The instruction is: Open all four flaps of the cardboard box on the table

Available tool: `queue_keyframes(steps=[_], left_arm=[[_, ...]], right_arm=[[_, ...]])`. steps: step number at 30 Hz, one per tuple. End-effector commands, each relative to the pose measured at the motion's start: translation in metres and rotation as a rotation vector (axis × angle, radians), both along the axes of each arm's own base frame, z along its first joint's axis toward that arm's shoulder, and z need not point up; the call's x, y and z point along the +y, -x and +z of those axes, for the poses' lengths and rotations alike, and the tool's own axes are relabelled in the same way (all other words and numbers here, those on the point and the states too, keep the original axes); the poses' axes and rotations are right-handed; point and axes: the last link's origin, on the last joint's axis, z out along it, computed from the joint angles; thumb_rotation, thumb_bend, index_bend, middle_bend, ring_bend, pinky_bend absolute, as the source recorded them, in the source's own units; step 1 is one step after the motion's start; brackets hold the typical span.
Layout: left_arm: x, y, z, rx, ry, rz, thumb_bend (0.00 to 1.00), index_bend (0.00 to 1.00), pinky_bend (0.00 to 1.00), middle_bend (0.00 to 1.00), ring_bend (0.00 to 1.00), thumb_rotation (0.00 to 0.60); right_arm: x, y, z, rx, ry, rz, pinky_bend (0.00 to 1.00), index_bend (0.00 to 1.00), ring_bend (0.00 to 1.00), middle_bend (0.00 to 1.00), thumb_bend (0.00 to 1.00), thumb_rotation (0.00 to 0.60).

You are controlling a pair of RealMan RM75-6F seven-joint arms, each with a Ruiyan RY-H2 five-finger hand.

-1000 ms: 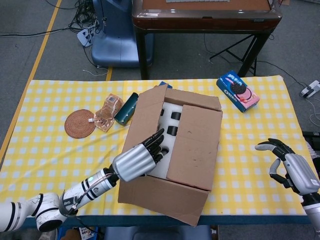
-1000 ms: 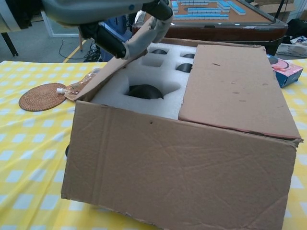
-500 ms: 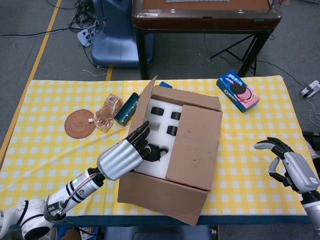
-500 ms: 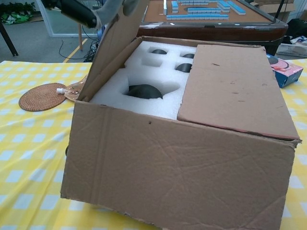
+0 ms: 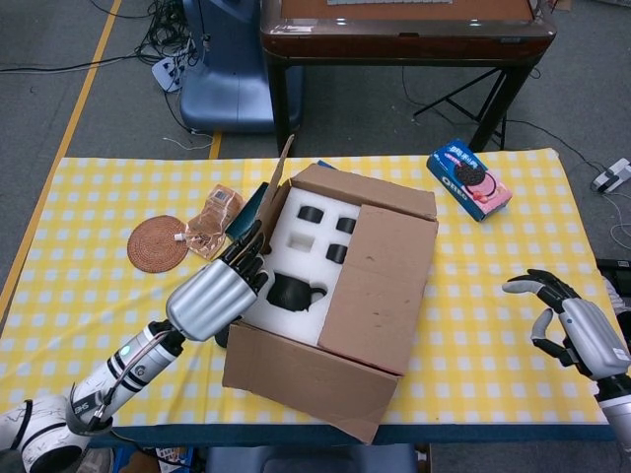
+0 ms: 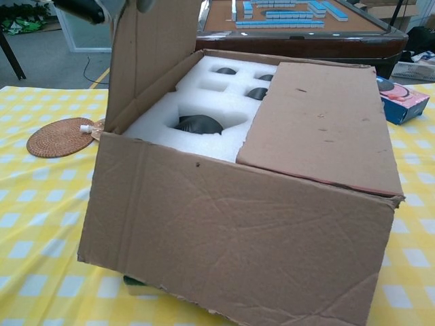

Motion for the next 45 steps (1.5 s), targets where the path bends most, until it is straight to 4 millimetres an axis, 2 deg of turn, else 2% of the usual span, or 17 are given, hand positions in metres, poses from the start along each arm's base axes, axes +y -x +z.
queue_keyframes(steps=[1,14,23,27,33,37,40,45], left_arm=[[0.001,0.003,0.003,0.005,-0.007,0.016,0.53,0.56,0.00,0.48,0.17,0.269],[0.005,0.011,0.025,-0.036,-0.037,0.086,0.53,0.56,0.00,0.48,0.17,0.268],[0.018,0.025,0.038,-0.056,-0.071,0.163,0.53,0.55,0.00,0.48,0.17,0.267],[0.024,0.033,0.041,-0.074,-0.073,0.222,0.53,0.54,0.00,0.48,0.17,0.267],[0.033,0.051,0.044,-0.166,-0.035,0.380,0.53,0.49,0.00,0.47,0.17,0.265],[0.039,0.070,0.052,-0.262,-0.047,0.469,0.53,0.47,0.00,0.46,0.18,0.264],[0.039,0.083,0.055,-0.303,-0.043,0.523,0.53,0.46,0.00,0.46,0.18,0.267],[0.034,0.117,0.061,-0.401,-0.037,0.629,0.53,0.45,0.00,0.46,0.18,0.264]], right_arm=[[0.000,0.000,0.000,-0.001,0.000,0.000,0.13,0.27,0.10,0.23,0.91,0.600],[-0.001,0.000,0.002,-0.003,0.001,0.007,0.13,0.27,0.10,0.23,0.91,0.600],[-0.002,-0.002,0.003,0.000,0.004,0.012,0.13,0.27,0.10,0.23,0.91,0.600],[-0.007,-0.008,0.002,0.020,-0.017,0.038,0.13,0.27,0.10,0.23,0.91,0.600],[-0.029,-0.035,-0.003,0.115,-0.070,0.149,0.13,0.27,0.11,0.23,0.92,0.600],[-0.053,-0.060,-0.014,0.211,-0.119,0.240,0.13,0.27,0.12,0.25,0.99,0.600],[-0.066,-0.074,-0.023,0.247,-0.144,0.283,0.13,0.27,0.13,0.27,1.00,0.600],[-0.097,-0.112,-0.053,0.314,-0.218,0.396,0.13,0.28,0.14,0.29,1.00,0.600]])
